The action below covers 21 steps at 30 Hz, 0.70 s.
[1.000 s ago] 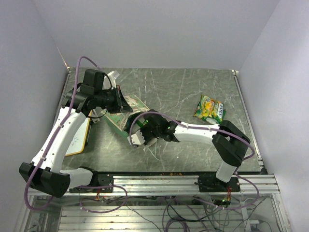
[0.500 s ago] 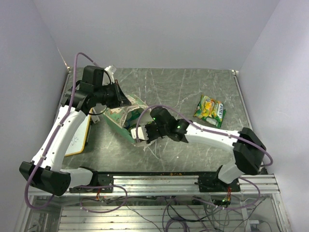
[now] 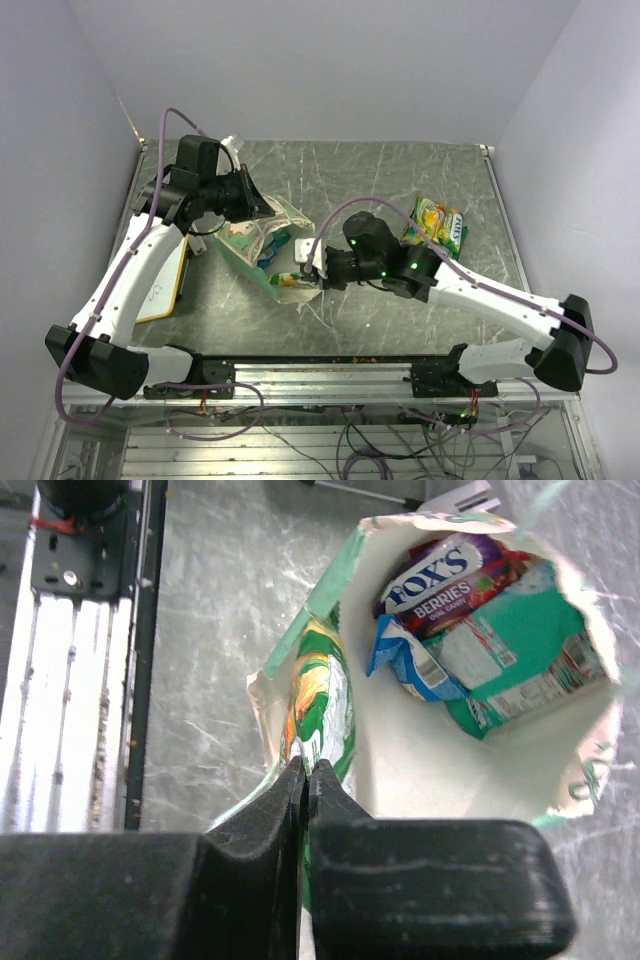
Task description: Take the snacks out of the paper bag
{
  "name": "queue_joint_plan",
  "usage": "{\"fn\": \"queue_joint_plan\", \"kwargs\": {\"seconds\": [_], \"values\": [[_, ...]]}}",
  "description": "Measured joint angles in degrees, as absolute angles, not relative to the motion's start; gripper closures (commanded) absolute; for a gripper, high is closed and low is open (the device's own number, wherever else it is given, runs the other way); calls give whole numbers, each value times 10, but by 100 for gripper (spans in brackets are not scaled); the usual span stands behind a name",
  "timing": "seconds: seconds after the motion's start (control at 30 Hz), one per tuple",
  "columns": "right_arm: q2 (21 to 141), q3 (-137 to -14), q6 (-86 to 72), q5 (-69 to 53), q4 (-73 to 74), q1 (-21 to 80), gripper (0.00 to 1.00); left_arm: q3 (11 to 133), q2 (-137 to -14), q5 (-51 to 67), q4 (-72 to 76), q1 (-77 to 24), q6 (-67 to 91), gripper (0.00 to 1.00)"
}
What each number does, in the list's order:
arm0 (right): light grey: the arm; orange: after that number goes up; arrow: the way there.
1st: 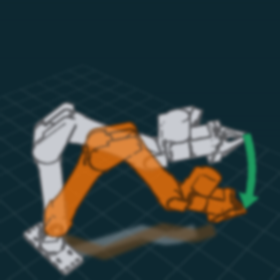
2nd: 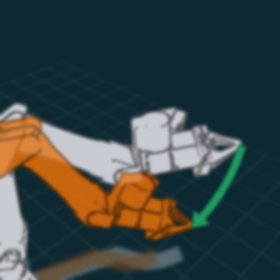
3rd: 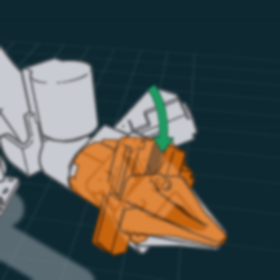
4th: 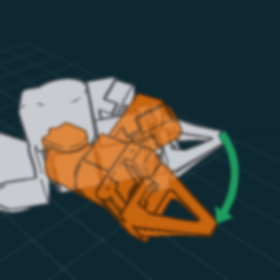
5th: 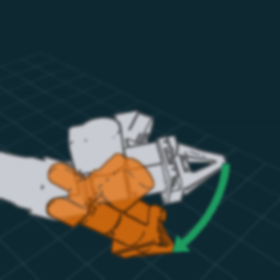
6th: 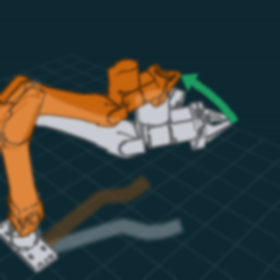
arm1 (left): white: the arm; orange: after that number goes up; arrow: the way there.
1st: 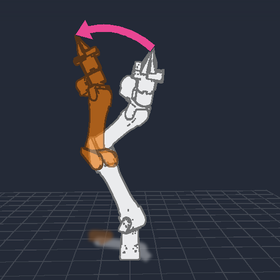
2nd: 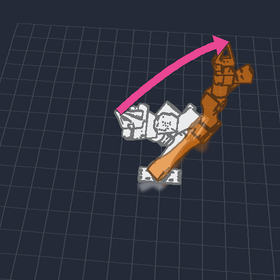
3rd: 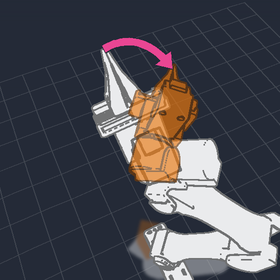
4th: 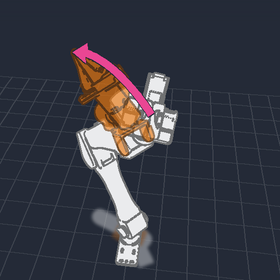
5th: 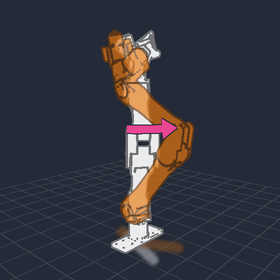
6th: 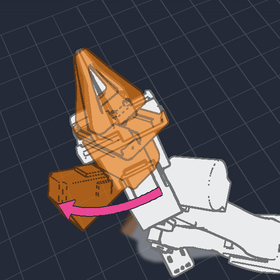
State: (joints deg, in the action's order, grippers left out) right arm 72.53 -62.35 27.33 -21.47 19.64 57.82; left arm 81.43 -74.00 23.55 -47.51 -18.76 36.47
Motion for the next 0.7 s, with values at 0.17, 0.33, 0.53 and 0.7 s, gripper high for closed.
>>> {"fn": "queue_joint_plan", "kwargs": {"seconds": [0.17, 0.33, 0.53, 0.7], "values": [[674, -659, 186, -194, 235, 578, 100, 815, -759, 236, -470, -187, 363, 93], [627, -681, 106, -170, 266, 579, 100, 815, -774, 235, -470, -187, 354, 93], [575, -715, 21, -93, 318, 579, 100, 815, -776, 235, -470, -185, 352, 93], [550, -724, -78, 101, 339, 581, 100, 815, -776, 235, -470, -183, 351, 93]]}}
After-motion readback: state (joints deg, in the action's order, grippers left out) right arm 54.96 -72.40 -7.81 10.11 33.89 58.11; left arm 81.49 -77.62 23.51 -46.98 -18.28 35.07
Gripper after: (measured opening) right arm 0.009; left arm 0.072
